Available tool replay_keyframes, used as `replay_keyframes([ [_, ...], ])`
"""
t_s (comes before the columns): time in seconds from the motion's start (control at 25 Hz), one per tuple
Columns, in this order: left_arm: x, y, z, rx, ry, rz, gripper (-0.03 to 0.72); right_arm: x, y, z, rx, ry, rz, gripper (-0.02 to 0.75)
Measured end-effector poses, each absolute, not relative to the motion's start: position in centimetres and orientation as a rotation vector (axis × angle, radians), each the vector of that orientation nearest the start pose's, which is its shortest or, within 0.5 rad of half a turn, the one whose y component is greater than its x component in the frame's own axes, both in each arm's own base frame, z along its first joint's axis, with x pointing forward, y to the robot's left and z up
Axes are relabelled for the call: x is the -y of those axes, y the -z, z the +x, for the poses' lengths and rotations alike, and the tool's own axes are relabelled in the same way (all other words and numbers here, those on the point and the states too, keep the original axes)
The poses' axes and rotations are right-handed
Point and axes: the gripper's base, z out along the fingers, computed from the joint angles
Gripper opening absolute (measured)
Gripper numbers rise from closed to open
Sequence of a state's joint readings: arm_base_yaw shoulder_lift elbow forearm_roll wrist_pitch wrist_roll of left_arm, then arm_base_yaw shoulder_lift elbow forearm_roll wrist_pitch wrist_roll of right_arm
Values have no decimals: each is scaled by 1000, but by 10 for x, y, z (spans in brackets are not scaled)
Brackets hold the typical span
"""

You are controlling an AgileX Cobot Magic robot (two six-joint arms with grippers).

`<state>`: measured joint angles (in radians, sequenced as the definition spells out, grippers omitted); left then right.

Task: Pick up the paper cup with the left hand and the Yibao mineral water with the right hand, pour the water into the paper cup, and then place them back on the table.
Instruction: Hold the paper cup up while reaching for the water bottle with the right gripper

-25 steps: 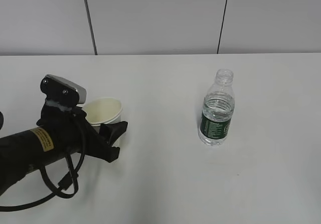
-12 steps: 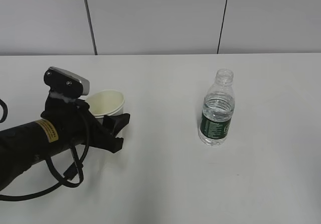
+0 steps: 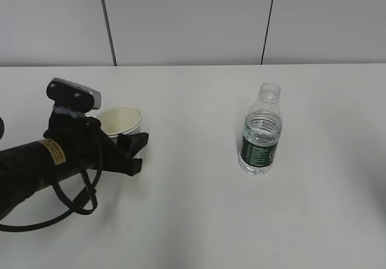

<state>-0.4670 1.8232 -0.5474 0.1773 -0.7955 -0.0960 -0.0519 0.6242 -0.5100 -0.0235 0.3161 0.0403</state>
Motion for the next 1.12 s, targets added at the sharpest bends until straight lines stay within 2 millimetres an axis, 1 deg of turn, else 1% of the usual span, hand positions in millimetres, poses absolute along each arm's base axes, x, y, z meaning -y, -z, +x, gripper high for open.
replay_keyframes([
  [0.08, 142, -128, 272, -1908, 408, 547, 424, 8, -304, 143, -1817, 30, 63, 585],
  [0.2, 134, -129, 276, -1911, 399, 534, 424, 8, -289, 160, -1747, 30, 50, 585],
  [0.28, 133, -128, 277, -1912, 398, 542, 424, 8, -272, 169, -1741, 38, 28, 585],
  [0.36, 133, -125, 277, -1915, 401, 553, 424, 6, -257, 178, -1724, 49, -28, 585],
  [0.48, 133, -119, 277, -1927, 405, 563, 424, 1, -232, 193, -1754, 31, -126, 585],
  [0.68, 133, -110, 277, -1955, 403, 567, 424, -13, -193, 218, -1815, -88, -299, 585],
  [0.84, 133, -111, 277, -1951, 405, 566, 424, -23, -169, 226, -1857, -170, -382, 585],
  [1.0, 133, -111, 277, -1949, 405, 566, 424, -46, -157, 231, -1879, -243, -489, 585],
  [1.12, 133, -111, 277, -1949, 406, 565, 424, -63, -149, 235, -1899, -269, -498, 585],
])
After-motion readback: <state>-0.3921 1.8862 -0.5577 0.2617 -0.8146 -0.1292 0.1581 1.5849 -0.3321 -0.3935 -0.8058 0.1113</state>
